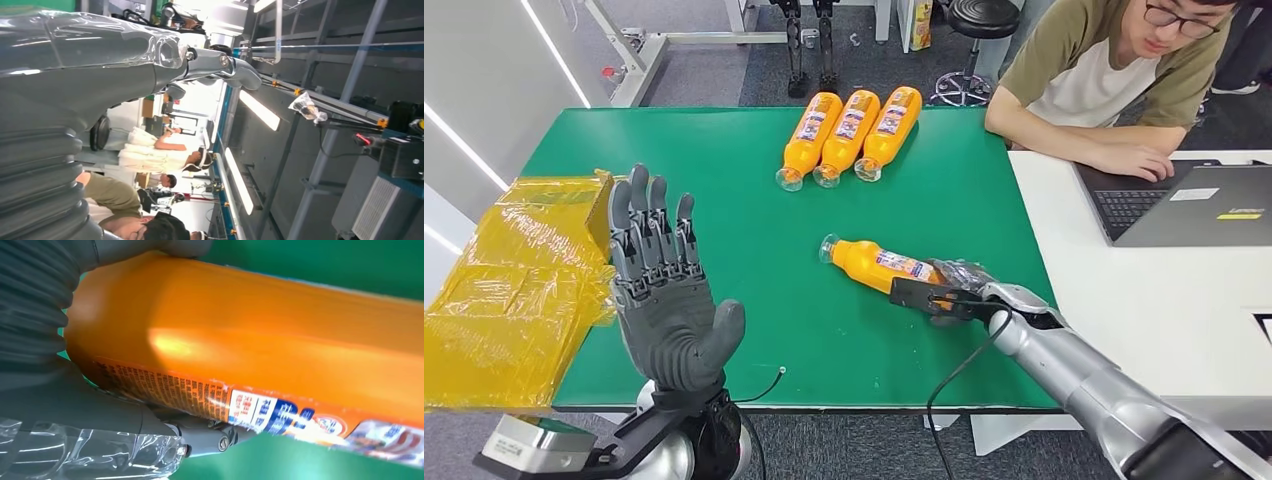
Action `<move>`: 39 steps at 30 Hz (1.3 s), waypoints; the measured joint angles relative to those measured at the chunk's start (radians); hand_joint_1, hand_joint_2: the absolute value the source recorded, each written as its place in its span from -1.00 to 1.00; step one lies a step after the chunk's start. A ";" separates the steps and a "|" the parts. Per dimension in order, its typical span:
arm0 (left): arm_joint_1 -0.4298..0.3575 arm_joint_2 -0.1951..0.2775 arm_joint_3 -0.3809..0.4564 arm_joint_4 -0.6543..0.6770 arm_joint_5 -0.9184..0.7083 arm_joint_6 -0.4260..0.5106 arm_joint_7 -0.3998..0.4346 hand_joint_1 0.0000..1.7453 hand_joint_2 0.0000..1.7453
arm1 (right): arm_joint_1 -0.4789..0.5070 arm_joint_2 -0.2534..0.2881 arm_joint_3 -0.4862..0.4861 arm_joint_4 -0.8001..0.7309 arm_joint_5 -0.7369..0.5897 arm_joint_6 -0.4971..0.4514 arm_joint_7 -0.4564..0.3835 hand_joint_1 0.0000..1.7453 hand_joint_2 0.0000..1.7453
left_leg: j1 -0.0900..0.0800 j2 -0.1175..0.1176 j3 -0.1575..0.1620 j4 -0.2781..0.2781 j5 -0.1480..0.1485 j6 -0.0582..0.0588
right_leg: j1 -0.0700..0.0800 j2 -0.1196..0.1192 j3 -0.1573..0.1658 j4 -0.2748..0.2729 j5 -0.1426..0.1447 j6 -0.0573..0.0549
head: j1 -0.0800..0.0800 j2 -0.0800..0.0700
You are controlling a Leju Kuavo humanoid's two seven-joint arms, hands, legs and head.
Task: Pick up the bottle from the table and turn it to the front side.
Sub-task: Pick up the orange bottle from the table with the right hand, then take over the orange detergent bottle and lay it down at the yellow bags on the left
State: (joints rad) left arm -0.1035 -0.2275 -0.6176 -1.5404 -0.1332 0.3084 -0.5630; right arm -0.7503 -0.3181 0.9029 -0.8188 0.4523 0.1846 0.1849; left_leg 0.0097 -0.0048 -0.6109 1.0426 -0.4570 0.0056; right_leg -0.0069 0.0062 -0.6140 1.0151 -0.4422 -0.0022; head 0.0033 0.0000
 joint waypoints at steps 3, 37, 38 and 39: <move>0.005 0.001 0.000 -0.005 -0.005 0.009 -0.005 -1.00 1.00 | 0.031 0.000 -0.022 -0.033 0.000 -0.111 -0.006 1.00 1.00 | 0.000 0.000 -0.001 0.000 0.000 0.000 | 0.000 0.000 0.000 0.000 0.000 0.000 | 0.000 0.000; 0.071 0.009 0.032 -0.004 0.210 -0.108 0.036 -1.00 1.00 | 0.663 0.282 -0.310 -0.580 0.234 -0.855 -0.517 1.00 1.00 | 0.001 -0.003 -0.001 -0.002 -0.002 -0.002 | 0.001 -0.002 -0.001 0.000 -0.003 -0.001 | 0.000 0.000; 0.072 0.009 0.036 0.001 0.229 -0.141 0.057 -1.00 1.00 | 0.666 0.283 -0.307 -0.585 0.236 -0.855 -0.511 1.00 1.00 | 0.001 -0.003 -0.001 -0.002 -0.002 -0.002 | 0.001 -0.002 -0.001 0.000 -0.003 -0.001 | 0.000 0.000; 0.072 0.009 0.040 0.007 0.239 -0.170 0.075 -1.00 1.00 | 0.667 0.283 -0.303 -0.590 0.240 -0.855 -0.504 1.00 1.00 | 0.001 -0.002 -0.001 -0.002 -0.002 -0.002 | 0.001 -0.002 -0.001 0.000 -0.003 -0.001 | 0.000 0.000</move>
State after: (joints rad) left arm -0.0313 -0.2182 -0.5780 -1.5329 0.1054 0.1388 -0.4883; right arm -0.0831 -0.0352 0.6000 -1.4084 0.6921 -0.6703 -0.3191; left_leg 0.0105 -0.0072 -0.6120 1.0405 -0.4590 0.0032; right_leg -0.0064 0.0040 -0.6152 1.0151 -0.4456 -0.0036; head 0.0033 0.0000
